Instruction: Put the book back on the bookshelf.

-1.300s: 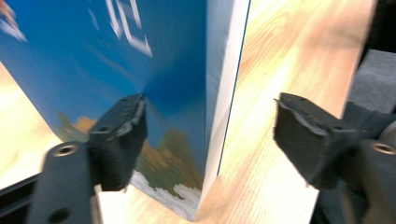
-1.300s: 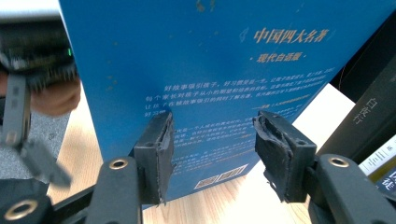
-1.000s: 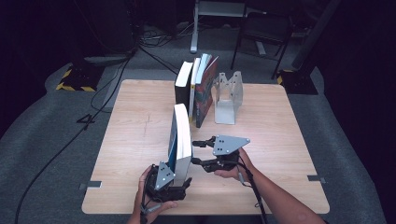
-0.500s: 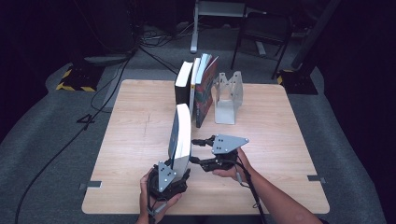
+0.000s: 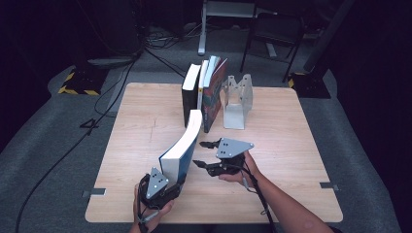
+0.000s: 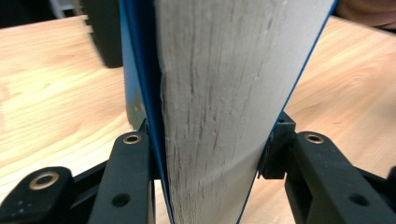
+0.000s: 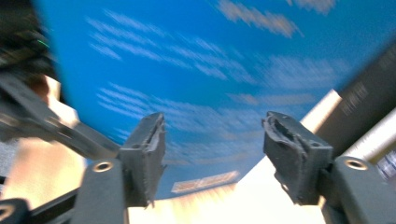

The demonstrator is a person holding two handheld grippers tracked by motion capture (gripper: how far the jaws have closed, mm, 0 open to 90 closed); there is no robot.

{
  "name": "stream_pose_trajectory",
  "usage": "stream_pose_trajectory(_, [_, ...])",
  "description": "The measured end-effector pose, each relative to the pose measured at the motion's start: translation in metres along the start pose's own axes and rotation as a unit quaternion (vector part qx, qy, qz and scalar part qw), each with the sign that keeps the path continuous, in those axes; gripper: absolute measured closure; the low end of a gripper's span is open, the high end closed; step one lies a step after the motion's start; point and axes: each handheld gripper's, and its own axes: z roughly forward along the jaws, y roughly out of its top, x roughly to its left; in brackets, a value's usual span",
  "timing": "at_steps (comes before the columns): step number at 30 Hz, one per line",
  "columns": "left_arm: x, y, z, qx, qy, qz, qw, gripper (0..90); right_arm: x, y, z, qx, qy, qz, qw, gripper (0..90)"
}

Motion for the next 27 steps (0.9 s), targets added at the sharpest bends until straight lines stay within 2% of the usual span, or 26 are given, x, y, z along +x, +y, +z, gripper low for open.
stream_pose_trajectory(1, [0.001,0.001,0.001,-0.001,-0.020,-0.002,0.9998,57.8,-0.007,-0.005,-0.001,0.000,0.000,0.019,0.9998,38.0])
stream_pose_trajectory(4, [-0.002,0.003,0.008,-0.004,-0.059,0.003,0.9982,58.4,-0.023,-0.014,-0.012,-0.003,-0.005,0.042,0.9991,35.8])
stream_pose_trajectory(5, [-0.002,0.003,0.008,-0.004,-0.059,0.003,0.9982,58.5,-0.023,-0.014,-0.012,-0.003,-0.005,0.042,0.9991,35.8])
stream_pose_trajectory(6, [-0.007,0.007,0.017,0.000,-0.083,0.023,0.9963,58.4,-0.027,-0.018,-0.024,0.010,-0.022,0.031,0.9992,31.9])
stream_pose_trajectory(8, [-0.011,0.011,0.027,0.001,-0.102,0.030,0.9943,58.2,-0.030,-0.023,-0.035,0.016,-0.026,0.028,0.9992,31.1])
stream_pose_trajectory(9, [-0.011,0.011,0.027,0.001,-0.102,0.030,0.9943,58.0,-0.030,-0.023,-0.035,0.016,-0.026,0.028,0.9992,31.1])
stream_pose_trajectory(10, [-0.012,0.013,0.032,0.003,-0.116,0.034,0.9927,58.0,-0.031,-0.027,-0.044,0.021,-0.034,0.025,0.9989,31.3])
stream_pose_trajectory(11, [-0.014,0.017,0.043,0.002,-0.145,0.029,0.9890,57.9,-0.036,-0.035,-0.058,0.023,-0.041,0.031,0.9984,31.2])
stream_pose_trajectory(12, [-0.017,0.020,0.049,0.005,-0.156,0.035,0.9871,58.0,-0.039,-0.039,-0.064,0.025,-0.042,0.036,0.9982,30.8])
stream_pose_trajectory(13, [-0.017,0.020,0.049,0.005,-0.156,0.035,0.9871,58.0,-0.039,-0.039,-0.064,0.025,-0.042,0.036,0.9982,30.8])
stream_pose_trajectory(14, [-0.019,0.023,0.054,0.009,-0.169,0.044,0.9847,57.7,-0.042,-0.047,-0.076,0.032,-0.049,0.038,0.9976,29.3])
stream_pose_trajectory(16, [-0.023,0.027,0.065,0.010,-0.189,0.052,0.9806,57.6,-0.044,-0.050,-0.082,0.032,-0.048,0.039,0.9976,27.4])
stream_pose_trajectory(18, [-0.024,0.030,0.076,0.007,-0.218,0.047,0.9747,56.9,-0.047,-0.057,-0.095,0.032,-0.050,0.046,0.9972,27.3])
stream_pose_trajectory(21, [-0.021,0.035,0.088,0.006,-0.240,0.055,0.9692,56.8,-0.051,-0.065,-0.108,0.027,-0.057,0.060,0.9962,27.9])
stream_pose_trajectory(24, [-0.017,0.037,0.090,0.008,-0.242,0.061,0.9683,56.6,-0.053,-0.068,-0.111,0.034,-0.062,0.061,0.9957,27.7])
stream_pose_trajectory(25, [-0.015,0.038,0.089,0.013,-0.243,0.067,0.9676,56.3,-0.054,-0.071,-0.111,0.030,-0.055,0.067,0.9958,27.5])
stream_pose_trajectory(27, [-0.012,0.039,0.089,0.017,-0.245,0.065,0.9672,56.6,-0.057,-0.074,-0.108,0.038,-0.055,0.068,0.9955,25.9])
